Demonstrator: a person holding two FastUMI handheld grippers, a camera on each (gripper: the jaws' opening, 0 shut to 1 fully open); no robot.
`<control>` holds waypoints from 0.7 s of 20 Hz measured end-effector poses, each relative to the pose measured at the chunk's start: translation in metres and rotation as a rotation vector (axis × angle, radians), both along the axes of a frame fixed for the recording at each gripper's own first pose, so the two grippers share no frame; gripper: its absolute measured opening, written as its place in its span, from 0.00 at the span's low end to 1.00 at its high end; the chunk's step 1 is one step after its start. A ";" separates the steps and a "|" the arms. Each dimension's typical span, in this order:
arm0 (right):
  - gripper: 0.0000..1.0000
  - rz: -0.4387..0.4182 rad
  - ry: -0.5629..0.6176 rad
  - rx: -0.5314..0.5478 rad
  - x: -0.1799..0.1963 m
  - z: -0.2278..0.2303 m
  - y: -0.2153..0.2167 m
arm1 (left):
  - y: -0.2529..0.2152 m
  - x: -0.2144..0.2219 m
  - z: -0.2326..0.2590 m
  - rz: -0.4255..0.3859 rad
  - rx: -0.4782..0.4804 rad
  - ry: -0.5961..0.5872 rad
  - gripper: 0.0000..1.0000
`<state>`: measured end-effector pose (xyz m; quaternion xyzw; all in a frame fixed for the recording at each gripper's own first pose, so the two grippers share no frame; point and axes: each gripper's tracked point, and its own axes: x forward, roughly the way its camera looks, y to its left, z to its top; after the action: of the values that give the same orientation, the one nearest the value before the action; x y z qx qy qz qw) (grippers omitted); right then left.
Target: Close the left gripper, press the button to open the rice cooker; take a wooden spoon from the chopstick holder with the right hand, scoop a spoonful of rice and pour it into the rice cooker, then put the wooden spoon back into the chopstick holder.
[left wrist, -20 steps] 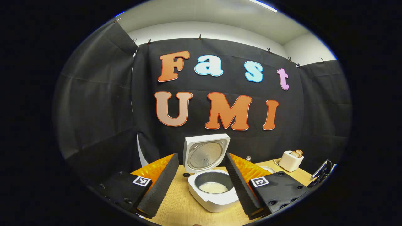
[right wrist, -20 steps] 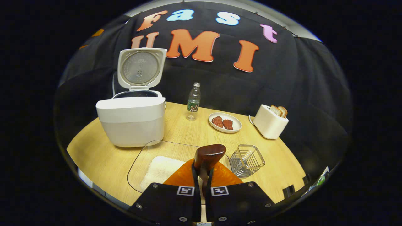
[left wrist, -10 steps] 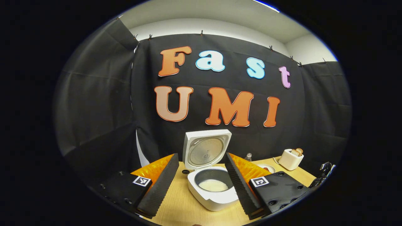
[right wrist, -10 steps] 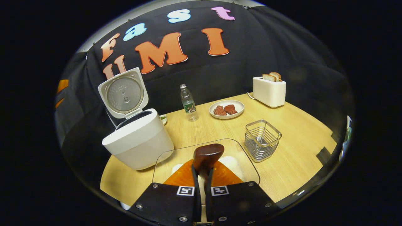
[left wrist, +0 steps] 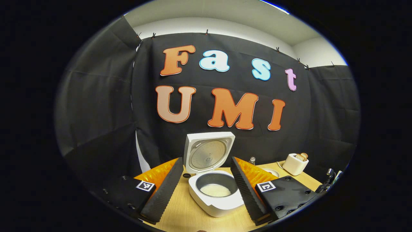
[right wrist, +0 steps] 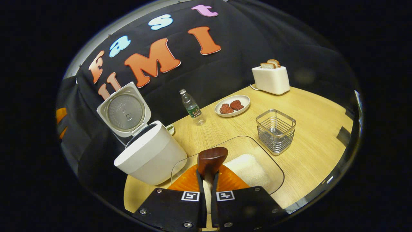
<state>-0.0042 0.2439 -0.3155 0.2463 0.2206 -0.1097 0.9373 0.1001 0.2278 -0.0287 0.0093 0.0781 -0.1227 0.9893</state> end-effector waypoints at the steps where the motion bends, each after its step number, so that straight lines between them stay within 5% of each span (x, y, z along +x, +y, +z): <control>1: 0.05 -0.012 -0.001 0.030 0.000 -0.001 0.000 | 0.000 0.001 0.000 -0.002 0.000 -0.001 1.00; 8: 0.05 -0.110 0.015 0.293 0.008 -0.015 -0.009 | 0.009 0.002 -0.003 0.004 -0.008 0.009 1.00; 14: 0.05 -0.132 -0.005 0.370 0.004 -0.003 -0.014 | 0.019 0.003 0.009 0.024 -0.006 -0.016 1.00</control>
<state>0.0001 0.2297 -0.3187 0.4288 0.2181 -0.1280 0.8673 0.1033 0.2468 -0.0200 0.0066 0.0698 -0.1111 0.9913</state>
